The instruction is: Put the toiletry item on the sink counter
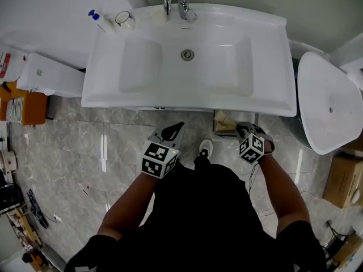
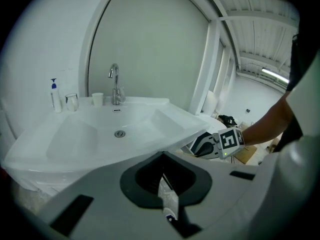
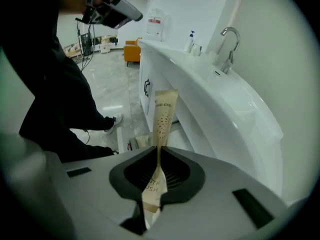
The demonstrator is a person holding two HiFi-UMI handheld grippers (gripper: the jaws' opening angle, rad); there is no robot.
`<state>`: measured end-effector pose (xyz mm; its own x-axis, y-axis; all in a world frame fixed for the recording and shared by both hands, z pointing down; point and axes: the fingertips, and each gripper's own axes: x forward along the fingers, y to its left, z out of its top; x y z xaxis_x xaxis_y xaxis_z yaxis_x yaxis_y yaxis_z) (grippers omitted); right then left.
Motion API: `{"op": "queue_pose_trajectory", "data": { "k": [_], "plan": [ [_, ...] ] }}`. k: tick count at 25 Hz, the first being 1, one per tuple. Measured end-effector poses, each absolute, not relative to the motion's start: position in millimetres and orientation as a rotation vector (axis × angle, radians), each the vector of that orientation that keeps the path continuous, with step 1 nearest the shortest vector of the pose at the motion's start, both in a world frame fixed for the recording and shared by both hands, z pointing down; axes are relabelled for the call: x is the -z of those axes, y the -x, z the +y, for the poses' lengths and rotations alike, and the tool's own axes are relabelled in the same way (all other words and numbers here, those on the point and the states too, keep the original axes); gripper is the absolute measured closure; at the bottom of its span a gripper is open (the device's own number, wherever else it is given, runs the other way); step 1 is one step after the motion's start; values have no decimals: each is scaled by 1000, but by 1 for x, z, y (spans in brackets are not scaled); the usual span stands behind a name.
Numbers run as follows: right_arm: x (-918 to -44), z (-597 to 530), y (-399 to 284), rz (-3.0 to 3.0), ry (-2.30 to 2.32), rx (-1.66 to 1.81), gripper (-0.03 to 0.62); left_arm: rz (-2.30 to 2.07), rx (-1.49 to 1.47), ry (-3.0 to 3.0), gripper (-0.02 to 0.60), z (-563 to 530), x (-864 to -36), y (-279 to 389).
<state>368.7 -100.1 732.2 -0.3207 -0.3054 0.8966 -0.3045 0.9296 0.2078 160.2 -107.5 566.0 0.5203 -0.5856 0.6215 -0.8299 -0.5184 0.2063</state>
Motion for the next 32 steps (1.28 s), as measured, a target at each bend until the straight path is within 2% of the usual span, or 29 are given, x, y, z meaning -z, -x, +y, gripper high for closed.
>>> {"op": "queue_pose_trajectory", "data": {
  "k": [9,16,22,25,32],
  "plan": [
    [-834,-108,-406,-1658,-249,141,571,-1147,-719,-2255,581,-97,-576,-159],
    [-878,-120,-416,-1510,-176,232,571,-1160,-737,-2220,581,-91,-584,-148],
    [-885,-130,-413,-1500,-208,237,569,-1157,-750,-2207,581,-87,-588,-145],
    [-883,-130,-414,-1505,-242,194,533,-1157,-741,-2207,581,-88,-588,-145],
    [-870,-122,-423,-1531,-323,113,528,-1147,-713,-2222,581,-96,-585,-149]
  ]
}}
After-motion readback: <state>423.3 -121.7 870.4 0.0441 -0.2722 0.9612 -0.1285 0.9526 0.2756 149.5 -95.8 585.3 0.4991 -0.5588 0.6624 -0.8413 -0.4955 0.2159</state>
